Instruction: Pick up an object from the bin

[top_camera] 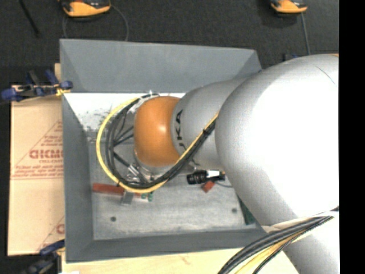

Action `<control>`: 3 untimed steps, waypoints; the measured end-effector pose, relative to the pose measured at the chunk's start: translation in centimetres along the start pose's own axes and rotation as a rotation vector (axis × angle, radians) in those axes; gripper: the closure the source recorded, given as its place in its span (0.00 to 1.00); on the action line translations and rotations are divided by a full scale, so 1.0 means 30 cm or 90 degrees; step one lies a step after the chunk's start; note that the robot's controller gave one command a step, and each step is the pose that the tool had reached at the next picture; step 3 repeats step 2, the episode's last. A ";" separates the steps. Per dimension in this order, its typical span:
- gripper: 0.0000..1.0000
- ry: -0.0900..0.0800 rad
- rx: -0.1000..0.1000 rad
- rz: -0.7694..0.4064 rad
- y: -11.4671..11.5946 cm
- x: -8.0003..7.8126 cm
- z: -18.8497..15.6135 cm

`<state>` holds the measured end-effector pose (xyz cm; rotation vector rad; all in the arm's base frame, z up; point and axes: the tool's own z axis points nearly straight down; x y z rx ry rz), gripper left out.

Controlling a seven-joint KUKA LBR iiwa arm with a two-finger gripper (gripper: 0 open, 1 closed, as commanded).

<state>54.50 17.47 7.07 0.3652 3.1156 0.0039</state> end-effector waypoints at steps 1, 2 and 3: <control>1.00 -0.003 -0.002 0.056 0.020 0.002 -0.472; 1.00 -0.002 0.002 -0.017 -0.128 -0.147 -0.487; 1.00 -0.002 0.002 -0.017 -0.128 -0.147 -0.487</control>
Offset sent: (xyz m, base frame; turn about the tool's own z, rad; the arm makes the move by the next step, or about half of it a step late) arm -0.0024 0.0054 0.1360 0.0909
